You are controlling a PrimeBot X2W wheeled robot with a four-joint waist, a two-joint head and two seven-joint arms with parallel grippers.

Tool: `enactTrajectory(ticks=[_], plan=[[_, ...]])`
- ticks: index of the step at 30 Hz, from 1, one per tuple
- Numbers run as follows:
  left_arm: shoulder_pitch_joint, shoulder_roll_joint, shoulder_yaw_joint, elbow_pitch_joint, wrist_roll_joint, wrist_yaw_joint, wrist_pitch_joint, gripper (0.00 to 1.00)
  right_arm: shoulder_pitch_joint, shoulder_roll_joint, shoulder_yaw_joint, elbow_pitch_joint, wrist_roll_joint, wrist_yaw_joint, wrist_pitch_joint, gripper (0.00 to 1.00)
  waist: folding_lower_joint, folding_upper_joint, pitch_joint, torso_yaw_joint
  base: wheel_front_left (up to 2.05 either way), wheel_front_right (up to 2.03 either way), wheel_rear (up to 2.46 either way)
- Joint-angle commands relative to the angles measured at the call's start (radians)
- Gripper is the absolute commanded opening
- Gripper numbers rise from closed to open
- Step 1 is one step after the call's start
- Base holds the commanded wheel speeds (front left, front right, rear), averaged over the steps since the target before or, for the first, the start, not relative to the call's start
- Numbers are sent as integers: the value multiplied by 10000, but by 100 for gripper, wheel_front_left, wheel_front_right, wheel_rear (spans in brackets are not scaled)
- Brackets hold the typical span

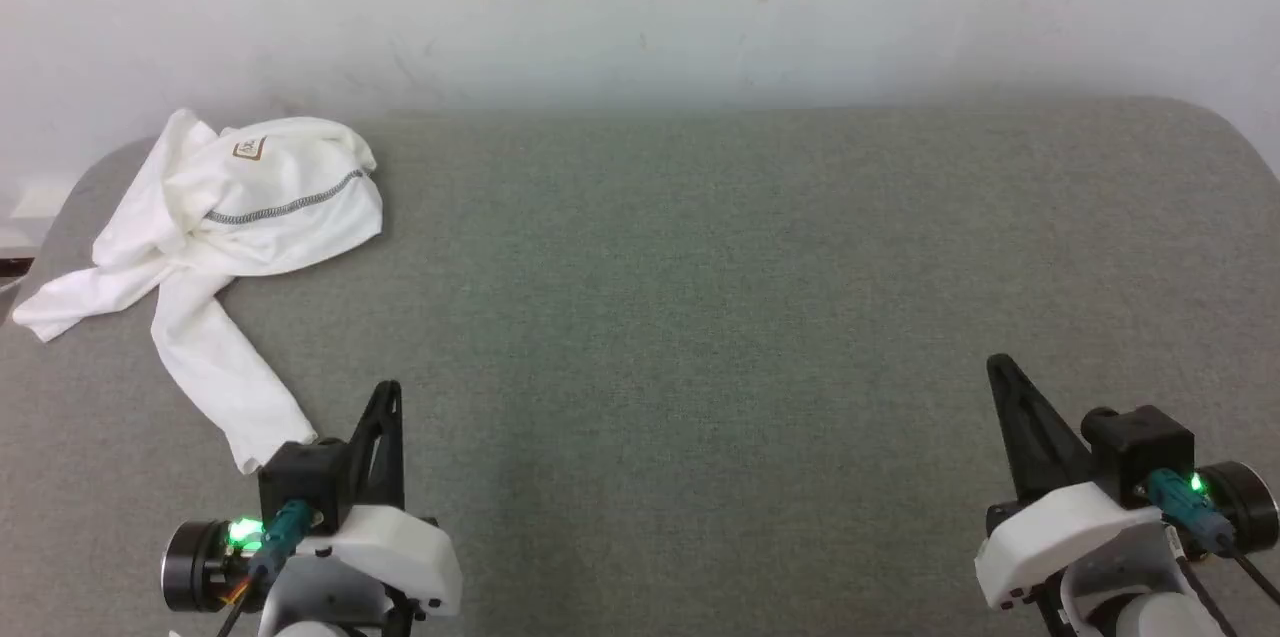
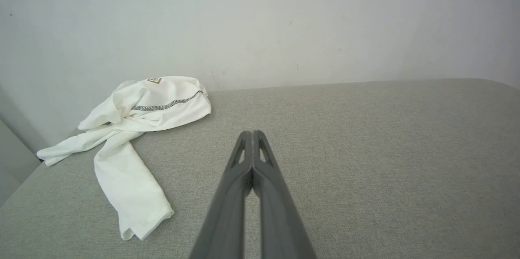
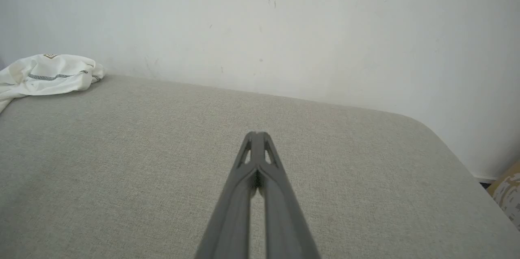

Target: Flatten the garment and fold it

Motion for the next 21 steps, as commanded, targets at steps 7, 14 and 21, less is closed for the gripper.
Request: enactTrajectory(ticks=[7, 14, 21], plan=[[-123, -38, 45, -41, 64, -81, 1, 0, -144, 34, 1, 14, -74, -21, 5, 0, 0, 0, 0, 0, 0, 0, 0], [-123, -38, 45, -41, 64, -81, 1, 0, -144, 34, 1, 14, -74, -21, 5, 0, 0, 0, 0, 0, 0, 0, 0], [-123, -38, 45, -41, 64, -81, 1, 0, -144, 34, 1, 14, -74, -21, 5, 0, 0, 0, 0, 0, 0, 0, 0]])
